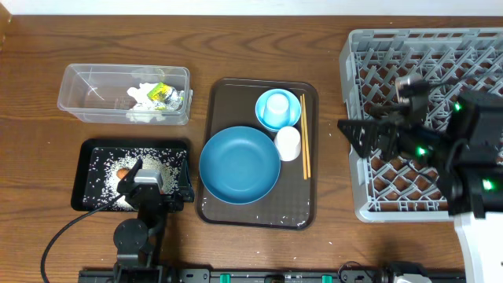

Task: Sort waste into correct bins and load items into the dishwasher rack
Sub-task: 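Reach the right gripper to the pink cup and grasp it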

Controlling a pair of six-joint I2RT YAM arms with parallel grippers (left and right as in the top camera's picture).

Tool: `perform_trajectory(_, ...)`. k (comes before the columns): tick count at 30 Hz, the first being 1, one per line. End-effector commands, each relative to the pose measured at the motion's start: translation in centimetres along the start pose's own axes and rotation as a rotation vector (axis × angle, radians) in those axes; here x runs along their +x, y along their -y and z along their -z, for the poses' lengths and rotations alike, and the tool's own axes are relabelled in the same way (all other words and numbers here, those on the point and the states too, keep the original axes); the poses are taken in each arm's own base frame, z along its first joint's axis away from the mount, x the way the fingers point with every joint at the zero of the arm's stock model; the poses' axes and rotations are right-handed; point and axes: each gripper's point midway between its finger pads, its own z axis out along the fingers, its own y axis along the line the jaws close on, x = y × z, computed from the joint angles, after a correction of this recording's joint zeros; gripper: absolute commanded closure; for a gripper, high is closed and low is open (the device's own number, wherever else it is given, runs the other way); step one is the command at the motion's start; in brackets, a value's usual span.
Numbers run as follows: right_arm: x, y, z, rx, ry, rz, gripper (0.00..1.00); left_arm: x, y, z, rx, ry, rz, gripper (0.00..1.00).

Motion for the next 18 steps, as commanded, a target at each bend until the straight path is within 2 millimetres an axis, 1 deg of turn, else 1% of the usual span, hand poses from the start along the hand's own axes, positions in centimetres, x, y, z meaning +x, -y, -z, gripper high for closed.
perform_trajectory(1,0.6,2.0,-2.6,0.072,-0.058,-0.059,0.01,1.6,-0.3,-0.2,-0.013,-0.037,-0.004,0.0)
perform_trajectory(5,3.0,3.5,-7.0,0.207,-0.17,-0.067,0.01,1.6,-0.3,-0.2,-0.013,-0.037,-0.004,0.01)
perform_trajectory(8,5.1,3.5,-10.3,0.31,-0.242,-0.022,0.01,1.6,-0.3,-0.2,-0.013,-0.037,-0.004,0.01)
perform_trajectory(10,6.3,3.6,-12.0,0.395,-0.261,-0.007,0.01,1.6,-0.3,-0.2,-0.013,-0.037,-0.004,0.01)
perform_trajectory(15,8.6,3.6,-15.5,0.515,-0.283,0.041,0.01,1.6,-0.3,-0.2,-0.013,-0.037,-0.004,0.01)
perform_trajectory(18,9.4,4.6,-16.6,0.607,-0.263,0.01,0.01,1.6,-0.3,-0.2,-0.013,-0.037,-0.004,0.01)
